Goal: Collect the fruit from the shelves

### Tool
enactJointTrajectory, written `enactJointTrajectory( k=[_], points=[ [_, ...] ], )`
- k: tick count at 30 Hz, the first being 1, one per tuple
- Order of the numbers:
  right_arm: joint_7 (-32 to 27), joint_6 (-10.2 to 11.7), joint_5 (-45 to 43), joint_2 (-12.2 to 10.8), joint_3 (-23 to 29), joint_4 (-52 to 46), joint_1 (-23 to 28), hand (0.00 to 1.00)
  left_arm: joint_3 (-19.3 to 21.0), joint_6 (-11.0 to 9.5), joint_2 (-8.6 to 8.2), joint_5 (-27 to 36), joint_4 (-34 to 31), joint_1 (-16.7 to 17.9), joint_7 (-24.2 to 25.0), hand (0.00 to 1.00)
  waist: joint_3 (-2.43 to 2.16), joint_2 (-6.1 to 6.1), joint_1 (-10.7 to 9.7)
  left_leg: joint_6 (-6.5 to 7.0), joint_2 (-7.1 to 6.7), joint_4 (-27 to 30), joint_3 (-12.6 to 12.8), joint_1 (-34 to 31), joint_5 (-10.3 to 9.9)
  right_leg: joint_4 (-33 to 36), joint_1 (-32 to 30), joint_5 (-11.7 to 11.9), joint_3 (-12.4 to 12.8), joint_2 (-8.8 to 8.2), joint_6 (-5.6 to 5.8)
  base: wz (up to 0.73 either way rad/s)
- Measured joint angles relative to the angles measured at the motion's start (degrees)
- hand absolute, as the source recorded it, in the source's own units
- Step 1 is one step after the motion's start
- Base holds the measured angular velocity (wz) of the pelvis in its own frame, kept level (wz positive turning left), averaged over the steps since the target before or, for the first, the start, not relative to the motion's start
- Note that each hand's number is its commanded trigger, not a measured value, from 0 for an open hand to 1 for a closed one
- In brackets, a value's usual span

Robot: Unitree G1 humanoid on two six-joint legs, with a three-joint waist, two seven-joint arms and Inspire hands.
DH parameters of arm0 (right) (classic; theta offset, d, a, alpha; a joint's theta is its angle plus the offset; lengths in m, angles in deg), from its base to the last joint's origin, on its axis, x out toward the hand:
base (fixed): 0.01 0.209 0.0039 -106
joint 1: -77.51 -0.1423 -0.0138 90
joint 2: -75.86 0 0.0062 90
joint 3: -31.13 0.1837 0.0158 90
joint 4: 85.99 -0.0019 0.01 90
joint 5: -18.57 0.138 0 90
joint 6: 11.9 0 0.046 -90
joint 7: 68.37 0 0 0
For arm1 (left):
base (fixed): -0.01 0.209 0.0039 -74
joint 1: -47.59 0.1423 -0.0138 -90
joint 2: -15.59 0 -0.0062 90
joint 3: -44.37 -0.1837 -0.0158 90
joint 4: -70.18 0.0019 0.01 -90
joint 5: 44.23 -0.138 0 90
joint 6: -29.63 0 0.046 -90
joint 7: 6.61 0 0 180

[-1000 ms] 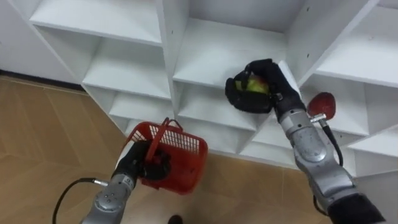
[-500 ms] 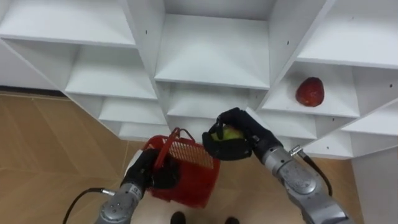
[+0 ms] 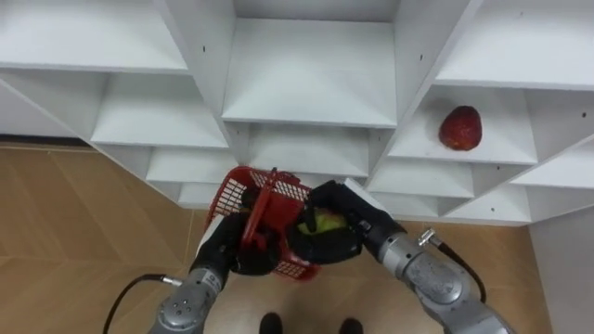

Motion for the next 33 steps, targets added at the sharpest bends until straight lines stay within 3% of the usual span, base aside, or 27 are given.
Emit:
enactJointTrajectory(
  k=[12,21,33],
  points=[
    [-0.26,-0.2,-5.01,-0.58,0.64,0.14,0.17,1.0,0.06,-0.01,-0.14,2.13,-0.11,-0.05,0.86,1.0,-0.02,-0.01,-0.45,-0.01,0.11,-0.03,0.01,-0.08,0.03,0.2,-0.16,-0.03,0.02,-0.4,-0.01,0.0],
    [-5.02,-0.39,-8.27,-1.29,-0.04,0.28,1.31,1.0,-1.32,0.0,-0.38,2.22,2.7,-0.09,2.47,1.0,-0.01,0.0,-0.28,-0.01,0.12,0.04,-0.05,-0.14,0.02,0.17,-0.17,-0.02,-0.07,-0.15,-0.01,0.0],
    [-9.4,-0.34,-9.36,-0.74,-0.31,0.99,1.75,1.0,-2.21,0.01,-0.54,3.49,0.68,0.0,5.61,1.0,-0.03,0.04,0.13,-0.02,0.16,-0.39,0.07,-0.27,0.02,-0.47,-0.31,-0.02,-0.12,0.01,-0.01,0.0]
  ],
)
